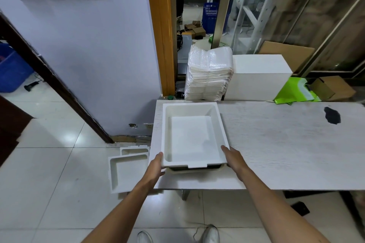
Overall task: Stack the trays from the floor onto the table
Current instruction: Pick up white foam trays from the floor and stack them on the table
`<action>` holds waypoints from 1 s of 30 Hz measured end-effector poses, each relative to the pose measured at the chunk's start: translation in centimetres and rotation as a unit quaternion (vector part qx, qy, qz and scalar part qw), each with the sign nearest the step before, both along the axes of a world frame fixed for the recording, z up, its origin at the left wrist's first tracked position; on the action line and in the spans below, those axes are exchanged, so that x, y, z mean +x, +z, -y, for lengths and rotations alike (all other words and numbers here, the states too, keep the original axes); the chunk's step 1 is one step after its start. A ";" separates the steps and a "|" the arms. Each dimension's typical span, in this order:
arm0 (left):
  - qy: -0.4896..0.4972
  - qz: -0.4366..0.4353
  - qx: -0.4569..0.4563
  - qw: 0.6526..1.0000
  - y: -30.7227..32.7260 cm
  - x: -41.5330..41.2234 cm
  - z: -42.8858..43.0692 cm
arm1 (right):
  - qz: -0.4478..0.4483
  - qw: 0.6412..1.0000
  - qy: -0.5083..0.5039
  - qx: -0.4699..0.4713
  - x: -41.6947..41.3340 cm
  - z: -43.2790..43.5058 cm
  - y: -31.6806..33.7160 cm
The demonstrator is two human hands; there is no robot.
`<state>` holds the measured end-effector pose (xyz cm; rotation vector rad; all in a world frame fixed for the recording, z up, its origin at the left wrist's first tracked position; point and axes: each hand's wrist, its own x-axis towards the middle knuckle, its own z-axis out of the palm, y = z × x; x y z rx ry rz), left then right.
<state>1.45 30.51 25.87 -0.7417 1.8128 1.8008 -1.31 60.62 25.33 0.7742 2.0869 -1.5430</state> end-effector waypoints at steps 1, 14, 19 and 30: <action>0.000 -0.002 -0.002 1.000 0.1 0.0 0.0 | -0.003 1.000 0.005 -0.003 0.0 0.0 -0.1; -0.027 -0.018 -0.046 0.998 0.5 -0.1 0.2 | -0.018 1.000 0.011 0.000 -0.2 0.8 0.3; -0.008 -0.018 -0.040 0.999 0.9 -0.6 0.2 | -0.003 1.000 0.021 0.004 -0.2 1.1 0.7; 0.005 0.002 -0.065 0.998 1.6 -1.5 0.0 | -0.002 1.000 0.021 0.005 -0.4 1.3 0.5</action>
